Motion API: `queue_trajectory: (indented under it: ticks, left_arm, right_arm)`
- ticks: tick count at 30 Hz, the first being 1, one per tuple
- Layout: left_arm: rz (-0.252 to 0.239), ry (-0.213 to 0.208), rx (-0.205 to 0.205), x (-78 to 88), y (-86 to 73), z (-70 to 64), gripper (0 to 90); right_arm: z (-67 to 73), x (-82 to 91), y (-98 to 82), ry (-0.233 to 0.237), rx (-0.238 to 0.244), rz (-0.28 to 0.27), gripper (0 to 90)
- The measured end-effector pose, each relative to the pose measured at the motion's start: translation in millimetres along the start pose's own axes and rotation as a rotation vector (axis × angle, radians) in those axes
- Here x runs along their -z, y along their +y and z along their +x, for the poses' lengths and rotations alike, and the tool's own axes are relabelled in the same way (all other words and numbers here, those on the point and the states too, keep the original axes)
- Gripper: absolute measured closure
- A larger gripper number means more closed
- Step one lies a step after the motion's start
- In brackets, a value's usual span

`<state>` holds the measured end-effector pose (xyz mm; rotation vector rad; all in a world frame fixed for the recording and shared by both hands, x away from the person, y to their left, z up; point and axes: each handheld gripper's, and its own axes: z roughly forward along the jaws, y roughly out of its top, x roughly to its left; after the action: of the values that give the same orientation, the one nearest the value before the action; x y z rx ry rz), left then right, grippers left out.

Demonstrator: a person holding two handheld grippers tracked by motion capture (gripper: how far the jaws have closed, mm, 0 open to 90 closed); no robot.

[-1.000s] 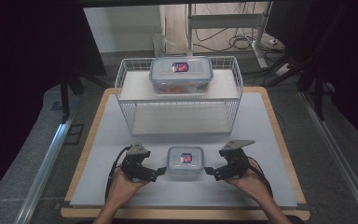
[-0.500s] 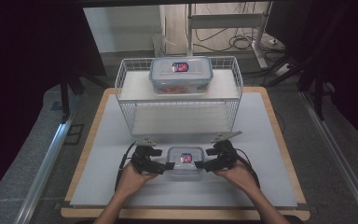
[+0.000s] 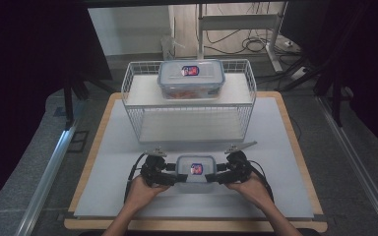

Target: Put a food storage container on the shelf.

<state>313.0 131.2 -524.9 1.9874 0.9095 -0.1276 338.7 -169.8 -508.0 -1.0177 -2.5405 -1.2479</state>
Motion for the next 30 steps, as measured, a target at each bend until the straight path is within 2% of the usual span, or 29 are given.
queue_trajectory:
  ticks: [3,6,11,15,18,21,25,30]
  left_arm:
    - [-0.021,0.012,-0.011,3.7,-3.1,-2.6,35.6]
    - [-0.037,0.005,-0.011,6.1,-7.3,-3.7,39.5]
    - [-0.086,-0.051,0.044,11.8,-12.8,1.2,49.3]
    - [-0.098,-0.060,0.070,12.2,-14.1,2.3,50.9]
    - [-0.108,-0.065,0.092,13.0,-16.1,2.5,51.5]
    - [-0.113,-0.064,0.109,14.1,-17.5,2.1,52.5]
    - [-0.118,-0.084,0.131,15.0,-19.1,5.3,54.1]
    - [-0.112,-0.096,0.109,16.2,-18.3,5.9,55.1]
  right_arm:
    - [2.1,3.6,-3.2,-0.004,0.006,-0.016,38.9]
    - [3.9,6.8,-4.2,-0.008,0.017,-0.026,42.8]
    - [1.9,11.7,-7.9,0.022,0.000,-0.058,50.2]
    - [-1.2,14.3,-9.7,0.039,-0.027,-0.077,54.5]
    - [-3.2,19.2,-10.4,0.036,-0.033,-0.109,62.2]
    - [-5.3,17.8,-12.1,0.057,-0.048,-0.102,61.8]
    - [-4.0,14.3,-12.8,0.055,-0.050,-0.091,59.5]
    - [-6.4,12.8,-11.6,0.065,-0.064,-0.092,54.9]
